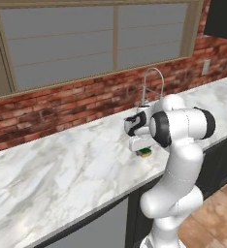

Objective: Restock the sink supplies by placing the sponge and soap dispenser on the counter and next to the sink. Make sure the soap dispenser is upright.

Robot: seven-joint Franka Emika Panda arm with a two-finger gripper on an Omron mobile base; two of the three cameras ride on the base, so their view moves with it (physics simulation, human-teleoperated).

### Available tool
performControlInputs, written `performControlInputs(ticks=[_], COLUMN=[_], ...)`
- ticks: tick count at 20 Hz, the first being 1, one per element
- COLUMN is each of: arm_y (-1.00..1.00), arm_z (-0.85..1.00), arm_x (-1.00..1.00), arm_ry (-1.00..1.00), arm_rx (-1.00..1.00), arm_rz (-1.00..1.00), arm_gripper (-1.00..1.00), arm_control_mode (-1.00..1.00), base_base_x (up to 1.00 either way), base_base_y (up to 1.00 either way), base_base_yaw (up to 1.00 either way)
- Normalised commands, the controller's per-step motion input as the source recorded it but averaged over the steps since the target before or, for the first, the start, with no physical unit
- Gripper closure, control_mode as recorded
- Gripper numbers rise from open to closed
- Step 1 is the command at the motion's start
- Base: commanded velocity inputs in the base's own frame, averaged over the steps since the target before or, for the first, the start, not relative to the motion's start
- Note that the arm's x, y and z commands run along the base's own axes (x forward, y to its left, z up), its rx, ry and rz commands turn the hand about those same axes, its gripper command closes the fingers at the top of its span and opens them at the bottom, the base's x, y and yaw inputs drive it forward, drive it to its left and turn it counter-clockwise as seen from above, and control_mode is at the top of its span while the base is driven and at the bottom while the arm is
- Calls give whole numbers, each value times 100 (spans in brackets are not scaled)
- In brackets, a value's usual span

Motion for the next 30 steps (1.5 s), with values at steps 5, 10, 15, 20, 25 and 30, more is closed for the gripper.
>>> performControlInputs(ticks=[5, 10, 15, 20, 25, 30], arm_y=[26, 0, 0, 0, 0, 20], arm_z=[-46, -7, 29, 66, 48, 16], arm_x=[1, -48, -55, -51, -98, -70], arm_ry=[-19, -23, -27, -42, -37, -7], arm_rx=[-2, 0, 0, -4, -1, 0], arm_rz=[2, 1, 0, 0, -7, -19], arm_gripper=[-100, -100, -100, -100, -100, -100], arm_control_mode=[-100, -100, -100, -100, -100, -100], base_base_x=[0, 0, 0, 0, 0, 0], base_base_y=[0, 0, 0, 0, 0, 0], base_base_yaw=[0, 0, 0, 0, 0, 0])
